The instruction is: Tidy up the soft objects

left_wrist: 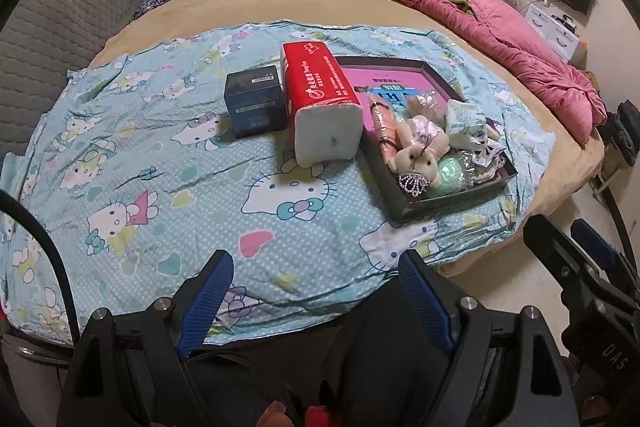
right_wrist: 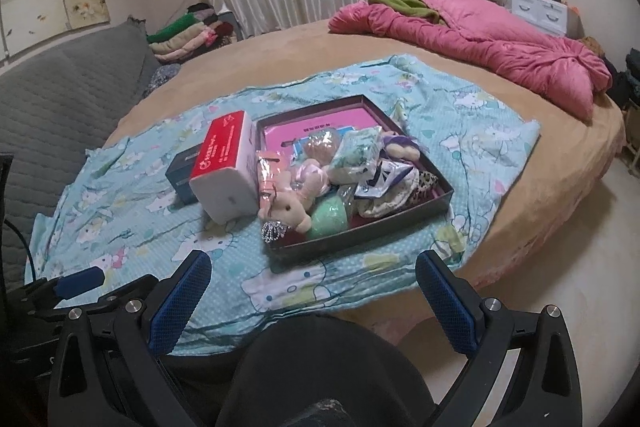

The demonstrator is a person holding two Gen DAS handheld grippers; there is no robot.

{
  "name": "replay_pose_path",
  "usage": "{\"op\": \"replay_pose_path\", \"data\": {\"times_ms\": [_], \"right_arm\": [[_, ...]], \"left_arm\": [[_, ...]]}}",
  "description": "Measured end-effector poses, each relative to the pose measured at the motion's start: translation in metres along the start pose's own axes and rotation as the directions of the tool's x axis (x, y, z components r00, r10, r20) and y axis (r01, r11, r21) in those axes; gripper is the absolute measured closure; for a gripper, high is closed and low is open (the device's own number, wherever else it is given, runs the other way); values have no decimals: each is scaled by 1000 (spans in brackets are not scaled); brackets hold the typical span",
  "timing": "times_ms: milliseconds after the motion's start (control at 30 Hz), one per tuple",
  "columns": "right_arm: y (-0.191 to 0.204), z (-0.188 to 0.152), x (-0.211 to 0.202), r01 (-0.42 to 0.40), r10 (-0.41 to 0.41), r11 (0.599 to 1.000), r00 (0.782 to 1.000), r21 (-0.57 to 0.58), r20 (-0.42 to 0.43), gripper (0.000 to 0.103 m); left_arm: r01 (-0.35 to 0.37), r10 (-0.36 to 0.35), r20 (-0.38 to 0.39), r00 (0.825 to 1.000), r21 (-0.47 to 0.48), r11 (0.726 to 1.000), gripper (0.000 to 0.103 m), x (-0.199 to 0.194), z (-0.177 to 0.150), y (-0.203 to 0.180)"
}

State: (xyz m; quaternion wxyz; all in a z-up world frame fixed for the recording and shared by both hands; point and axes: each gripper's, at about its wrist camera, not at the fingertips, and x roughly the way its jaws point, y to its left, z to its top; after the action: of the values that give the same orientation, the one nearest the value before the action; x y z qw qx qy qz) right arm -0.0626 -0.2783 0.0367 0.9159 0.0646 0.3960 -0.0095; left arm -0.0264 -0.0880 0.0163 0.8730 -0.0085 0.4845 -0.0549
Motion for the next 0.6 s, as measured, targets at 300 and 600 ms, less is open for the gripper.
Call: {"op": "replay_pose_path", "data": {"times_ms": [300, 600], "right_arm": [[3, 0, 1, -8, 8, 1000, 1000, -17, -1, 1], [2, -1, 1, -10, 10, 1000, 1000, -13, -11, 1]], "left_arm": [[-6, 6, -2, 1000, 3, 1000, 19, 1, -1, 0], [-7, 7, 0, 1000, 7, 1000, 19, 0, -1, -1]]}}
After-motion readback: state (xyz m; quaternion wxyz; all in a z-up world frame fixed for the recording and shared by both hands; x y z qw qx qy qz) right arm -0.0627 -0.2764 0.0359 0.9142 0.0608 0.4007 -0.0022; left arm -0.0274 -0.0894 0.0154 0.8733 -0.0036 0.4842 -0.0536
